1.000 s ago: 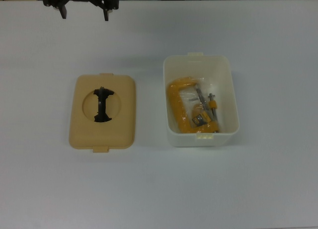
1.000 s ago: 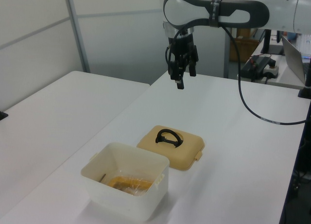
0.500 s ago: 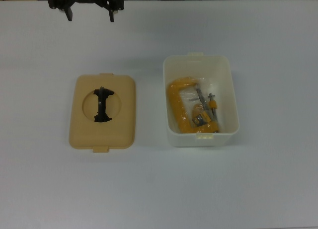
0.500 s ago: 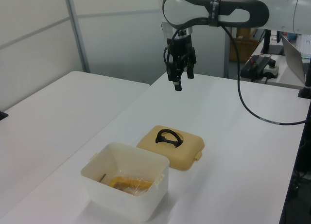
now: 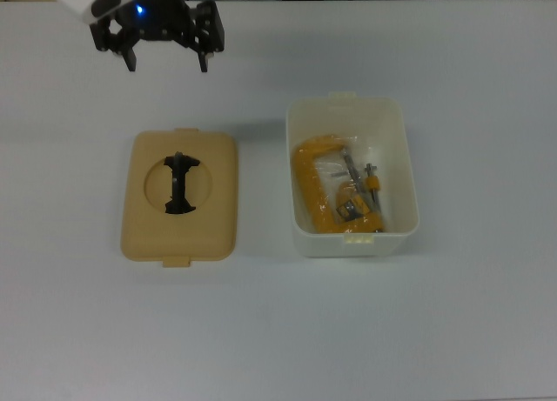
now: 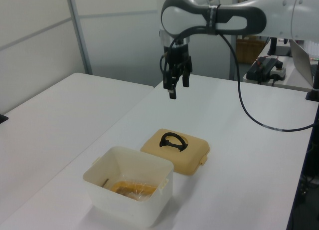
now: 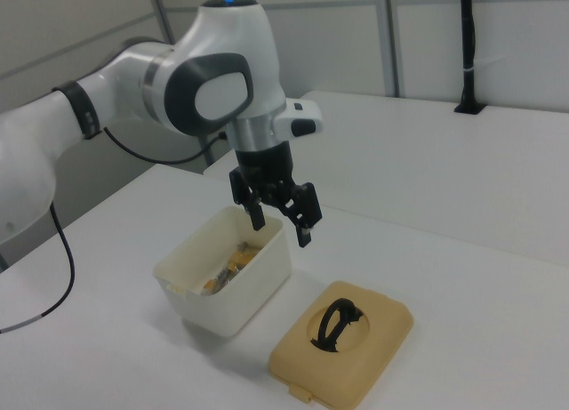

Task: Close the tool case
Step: 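Move the open gripper down toward the black handle of the tan lid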

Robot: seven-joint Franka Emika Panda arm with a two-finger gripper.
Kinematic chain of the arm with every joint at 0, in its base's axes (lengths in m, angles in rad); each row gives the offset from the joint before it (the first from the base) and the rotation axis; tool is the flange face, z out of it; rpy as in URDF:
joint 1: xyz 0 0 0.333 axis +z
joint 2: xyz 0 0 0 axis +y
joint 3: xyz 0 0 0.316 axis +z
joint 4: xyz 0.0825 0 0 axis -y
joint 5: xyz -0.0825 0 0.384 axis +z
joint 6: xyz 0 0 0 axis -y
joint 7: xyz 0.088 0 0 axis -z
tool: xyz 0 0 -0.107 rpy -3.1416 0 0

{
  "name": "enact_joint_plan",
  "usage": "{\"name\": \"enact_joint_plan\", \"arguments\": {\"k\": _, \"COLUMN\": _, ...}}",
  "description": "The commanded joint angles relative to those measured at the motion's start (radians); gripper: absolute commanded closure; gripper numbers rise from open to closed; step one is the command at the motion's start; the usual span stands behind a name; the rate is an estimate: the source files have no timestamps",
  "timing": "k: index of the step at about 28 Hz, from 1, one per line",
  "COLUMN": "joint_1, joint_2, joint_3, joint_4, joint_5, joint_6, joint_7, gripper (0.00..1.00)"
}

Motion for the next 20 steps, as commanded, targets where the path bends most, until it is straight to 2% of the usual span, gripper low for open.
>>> {"name": "enact_joint_plan", "arguments": {"k": 1, "joint_1": 0.007, "joint_2": 0.014, "joint_3": 0.003, "joint_4": -0.052, "joint_5": 0.015, "joint_6": 0.062, "joint_7": 0.025, "gripper": 0.0}}
{"name": "enact_joint_plan", "arguments": {"k": 4, "joint_1": 0.016, "joint_2": 0.028, "joint_3": 0.003, "joint_4": -0.081, "joint_5": 0.009, "joint_6": 0.098, "joint_7": 0.028, "gripper": 0.0}}
{"name": "enact_joint_plan", "arguments": {"k": 20, "joint_1": 0.033, "joint_2": 0.129, "joint_3": 0.003, "joint_4": -0.134, "joint_5": -0.01, "joint_6": 0.245, "joint_7": 0.071, "gripper": 0.0}}
